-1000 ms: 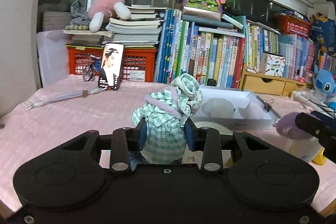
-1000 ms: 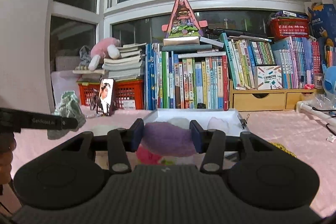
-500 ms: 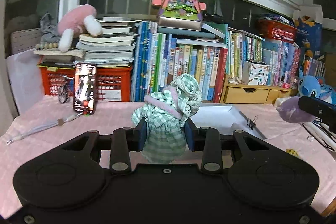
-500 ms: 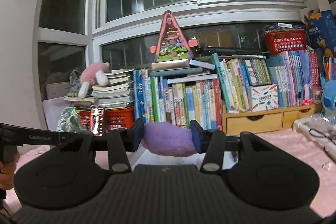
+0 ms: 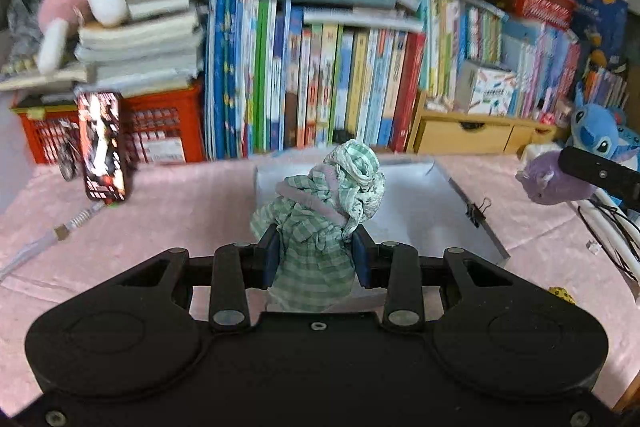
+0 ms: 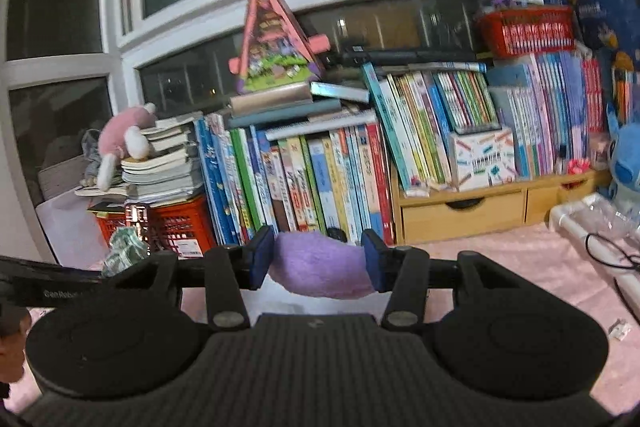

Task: Organize soft objects
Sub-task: 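Carry the gingham bundle with the left tool while the right tool carries the plush to the box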

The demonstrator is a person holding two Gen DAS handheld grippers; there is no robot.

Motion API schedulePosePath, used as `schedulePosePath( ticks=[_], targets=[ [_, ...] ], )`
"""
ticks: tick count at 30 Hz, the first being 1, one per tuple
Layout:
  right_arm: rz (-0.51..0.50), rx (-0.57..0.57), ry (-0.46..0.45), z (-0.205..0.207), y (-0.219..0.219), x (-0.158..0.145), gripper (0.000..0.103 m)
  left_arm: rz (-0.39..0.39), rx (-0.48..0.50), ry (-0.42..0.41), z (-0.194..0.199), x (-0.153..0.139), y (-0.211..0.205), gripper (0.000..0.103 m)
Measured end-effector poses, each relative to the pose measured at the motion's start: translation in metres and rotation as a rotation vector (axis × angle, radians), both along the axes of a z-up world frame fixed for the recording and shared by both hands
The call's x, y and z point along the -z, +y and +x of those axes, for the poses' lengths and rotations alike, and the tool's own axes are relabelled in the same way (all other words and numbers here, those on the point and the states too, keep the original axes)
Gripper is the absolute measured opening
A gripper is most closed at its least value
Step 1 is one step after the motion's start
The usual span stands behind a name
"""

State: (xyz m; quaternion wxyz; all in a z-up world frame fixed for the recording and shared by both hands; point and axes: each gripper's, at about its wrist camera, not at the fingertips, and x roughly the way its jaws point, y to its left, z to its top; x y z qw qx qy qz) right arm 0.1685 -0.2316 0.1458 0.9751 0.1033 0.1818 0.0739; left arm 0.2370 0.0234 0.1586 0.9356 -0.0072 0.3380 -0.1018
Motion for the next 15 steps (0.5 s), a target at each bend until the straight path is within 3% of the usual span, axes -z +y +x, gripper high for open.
schedulePosePath(
  ticks=[6,15],
  targets=[
    [0.000,0.019,0.117,0.035,-0.009,0.010,0.052,-0.014,-0.030,0.182,0.055,0.026,-0.007,0.035],
    [0.036,0.075,0.289,0.086,-0.019,0.043,0.052,0.016,-0.059,0.316,0.096,0.067,-0.020,0.035]
  ],
)
